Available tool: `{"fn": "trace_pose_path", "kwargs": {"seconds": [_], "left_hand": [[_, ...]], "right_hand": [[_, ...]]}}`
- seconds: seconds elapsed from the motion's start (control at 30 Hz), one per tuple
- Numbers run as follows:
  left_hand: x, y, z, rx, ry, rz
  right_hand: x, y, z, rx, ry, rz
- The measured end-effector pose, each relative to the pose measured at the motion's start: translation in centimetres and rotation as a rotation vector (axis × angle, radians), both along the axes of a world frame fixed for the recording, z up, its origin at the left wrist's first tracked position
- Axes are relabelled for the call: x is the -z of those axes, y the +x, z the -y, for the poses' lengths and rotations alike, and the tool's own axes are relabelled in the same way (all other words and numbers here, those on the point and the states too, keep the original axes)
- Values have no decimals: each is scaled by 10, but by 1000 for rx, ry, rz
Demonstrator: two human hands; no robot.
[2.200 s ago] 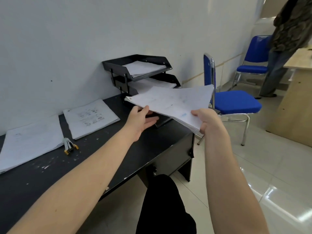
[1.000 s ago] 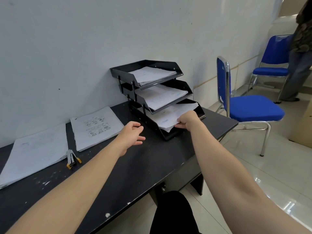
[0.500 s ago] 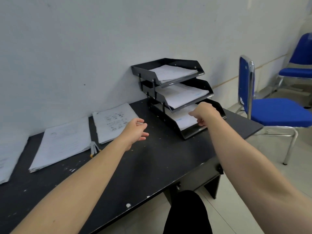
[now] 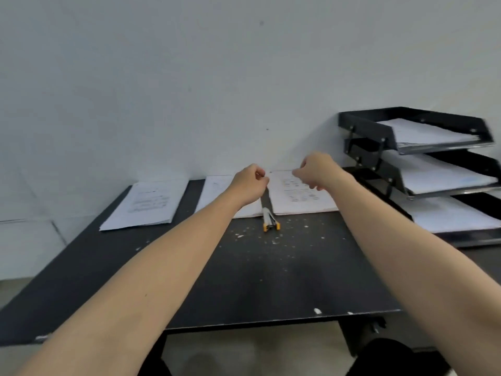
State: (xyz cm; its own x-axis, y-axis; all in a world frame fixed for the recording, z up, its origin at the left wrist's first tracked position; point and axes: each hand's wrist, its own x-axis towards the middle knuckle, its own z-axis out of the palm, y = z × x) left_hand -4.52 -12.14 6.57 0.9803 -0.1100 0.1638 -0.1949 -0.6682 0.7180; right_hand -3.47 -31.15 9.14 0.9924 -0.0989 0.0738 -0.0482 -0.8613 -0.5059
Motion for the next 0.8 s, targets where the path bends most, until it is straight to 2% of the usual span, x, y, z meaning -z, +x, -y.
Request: {"fn": "trace_pose_path", "kwargs": {"seconds": [0.1, 0.27, 0.5, 0.67, 0.73, 0.8], "left_hand": [[1, 14, -41, -61, 7, 8], [17, 50, -49, -74, -20, -21], [54, 138, 4, -79, 5, -165], [77, 196, 51, -54, 147, -336], [82, 211, 64, -86, 226, -411], [86, 226, 78, -134, 219, -437]], "right_hand": [[9, 26, -39, -28, -30, -6], [31, 67, -40, 15, -90, 12], [74, 142, 13, 141, -78, -147], [103, 184, 57, 301, -112, -351], [110, 194, 67, 332, -100, -373], [115, 204, 75, 341, -88, -373]]}}
